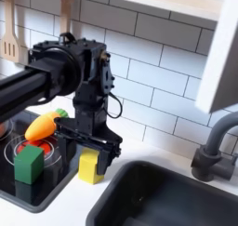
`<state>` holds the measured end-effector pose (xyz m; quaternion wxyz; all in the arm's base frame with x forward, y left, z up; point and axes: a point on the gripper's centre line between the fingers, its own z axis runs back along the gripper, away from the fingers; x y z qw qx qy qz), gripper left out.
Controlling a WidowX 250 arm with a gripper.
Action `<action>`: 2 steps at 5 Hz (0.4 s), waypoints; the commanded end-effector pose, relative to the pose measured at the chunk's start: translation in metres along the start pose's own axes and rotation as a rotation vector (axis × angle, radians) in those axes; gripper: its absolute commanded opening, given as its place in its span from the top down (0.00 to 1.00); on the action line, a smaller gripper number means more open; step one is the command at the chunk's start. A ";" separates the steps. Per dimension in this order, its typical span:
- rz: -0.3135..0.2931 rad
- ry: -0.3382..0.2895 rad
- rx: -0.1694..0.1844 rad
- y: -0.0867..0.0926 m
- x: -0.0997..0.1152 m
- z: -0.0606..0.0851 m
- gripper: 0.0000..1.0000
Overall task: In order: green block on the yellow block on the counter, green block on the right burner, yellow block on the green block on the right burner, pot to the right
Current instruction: 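Put the yellow block on the green block on the right burner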
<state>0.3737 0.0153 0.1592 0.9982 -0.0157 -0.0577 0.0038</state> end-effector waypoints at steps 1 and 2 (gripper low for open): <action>-0.001 -0.004 0.014 0.001 0.000 -0.005 0.00; 0.009 -0.002 0.019 0.003 0.000 -0.008 0.00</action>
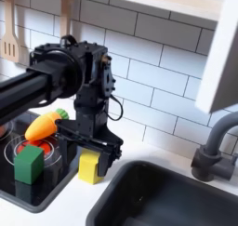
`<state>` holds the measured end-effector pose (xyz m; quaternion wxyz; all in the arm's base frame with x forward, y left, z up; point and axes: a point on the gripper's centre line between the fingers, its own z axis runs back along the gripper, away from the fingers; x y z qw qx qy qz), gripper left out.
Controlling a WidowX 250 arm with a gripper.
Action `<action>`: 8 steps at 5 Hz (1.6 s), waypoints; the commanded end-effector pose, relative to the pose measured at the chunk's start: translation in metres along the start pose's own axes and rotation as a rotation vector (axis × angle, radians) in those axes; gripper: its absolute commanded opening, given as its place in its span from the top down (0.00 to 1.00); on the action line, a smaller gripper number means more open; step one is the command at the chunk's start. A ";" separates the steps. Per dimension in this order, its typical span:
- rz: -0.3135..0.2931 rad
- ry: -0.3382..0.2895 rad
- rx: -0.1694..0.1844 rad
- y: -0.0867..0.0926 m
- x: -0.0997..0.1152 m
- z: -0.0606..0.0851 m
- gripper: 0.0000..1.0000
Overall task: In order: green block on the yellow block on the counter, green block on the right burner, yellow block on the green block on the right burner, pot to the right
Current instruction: 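Put the yellow block on the green block on the right burner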
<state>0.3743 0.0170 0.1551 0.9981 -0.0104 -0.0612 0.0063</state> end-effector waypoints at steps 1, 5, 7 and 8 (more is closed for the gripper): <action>0.009 0.013 0.007 -0.001 0.001 -0.006 0.00; 0.004 0.036 0.004 -0.004 0.001 -0.015 1.00; 0.018 0.027 -0.004 -0.002 0.001 -0.008 1.00; 0.008 0.012 -0.018 -0.004 0.001 0.003 1.00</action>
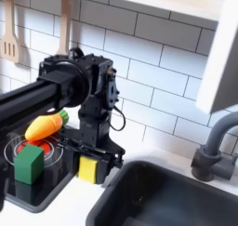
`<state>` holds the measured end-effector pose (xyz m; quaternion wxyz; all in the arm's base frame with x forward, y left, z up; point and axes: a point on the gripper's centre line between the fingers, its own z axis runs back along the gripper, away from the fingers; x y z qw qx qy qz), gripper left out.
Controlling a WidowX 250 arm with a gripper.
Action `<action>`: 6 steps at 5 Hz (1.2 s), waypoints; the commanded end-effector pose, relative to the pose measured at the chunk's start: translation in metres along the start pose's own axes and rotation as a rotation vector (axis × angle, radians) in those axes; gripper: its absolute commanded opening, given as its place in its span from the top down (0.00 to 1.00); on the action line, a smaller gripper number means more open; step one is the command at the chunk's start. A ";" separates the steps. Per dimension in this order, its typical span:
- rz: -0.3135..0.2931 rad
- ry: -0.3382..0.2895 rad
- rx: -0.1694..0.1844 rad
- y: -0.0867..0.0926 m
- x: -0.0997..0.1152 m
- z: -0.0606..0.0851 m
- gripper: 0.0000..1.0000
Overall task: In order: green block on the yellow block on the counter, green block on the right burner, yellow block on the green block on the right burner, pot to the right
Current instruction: 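Put the yellow block on the green block on the right burner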
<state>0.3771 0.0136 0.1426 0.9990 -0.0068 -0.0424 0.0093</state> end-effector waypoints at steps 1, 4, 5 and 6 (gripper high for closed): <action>0.016 -0.020 -0.045 0.002 -0.001 0.019 1.00; 0.038 -0.046 -0.093 0.014 -0.019 0.058 1.00; 0.039 -0.081 -0.097 0.021 -0.023 0.074 1.00; 0.037 -0.093 -0.094 0.032 -0.027 0.077 1.00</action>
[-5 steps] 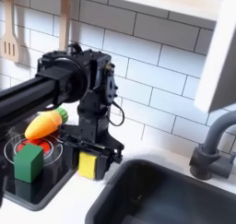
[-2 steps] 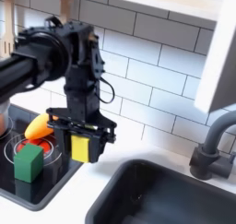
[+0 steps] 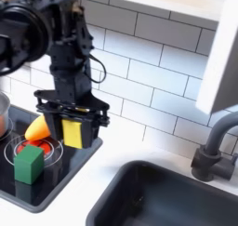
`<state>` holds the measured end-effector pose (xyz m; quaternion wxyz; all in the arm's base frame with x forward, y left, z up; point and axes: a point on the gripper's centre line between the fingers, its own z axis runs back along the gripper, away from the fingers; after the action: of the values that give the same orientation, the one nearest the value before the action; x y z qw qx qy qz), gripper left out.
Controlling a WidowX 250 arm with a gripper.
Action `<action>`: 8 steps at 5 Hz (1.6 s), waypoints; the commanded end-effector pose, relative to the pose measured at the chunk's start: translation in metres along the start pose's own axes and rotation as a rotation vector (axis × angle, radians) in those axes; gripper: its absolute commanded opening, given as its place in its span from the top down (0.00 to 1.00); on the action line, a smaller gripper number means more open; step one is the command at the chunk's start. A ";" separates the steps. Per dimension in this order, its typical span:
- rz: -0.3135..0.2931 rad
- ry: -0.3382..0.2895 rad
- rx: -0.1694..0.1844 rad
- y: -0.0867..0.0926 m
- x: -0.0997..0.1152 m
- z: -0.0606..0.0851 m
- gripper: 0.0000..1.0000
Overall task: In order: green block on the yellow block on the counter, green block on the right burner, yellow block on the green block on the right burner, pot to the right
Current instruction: 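Put the yellow block on the green block on the right burner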
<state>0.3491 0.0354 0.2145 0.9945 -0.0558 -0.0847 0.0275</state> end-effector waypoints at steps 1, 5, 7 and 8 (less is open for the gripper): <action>-0.003 -0.012 0.021 0.023 -0.008 0.001 1.00; -0.029 -0.018 0.041 0.048 -0.023 -0.008 1.00; -0.043 -0.011 0.061 0.050 -0.027 -0.017 1.00; -0.035 -0.020 0.075 0.053 -0.024 -0.018 1.00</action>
<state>0.3243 0.0854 0.1886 0.9950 -0.0162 -0.0974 0.0156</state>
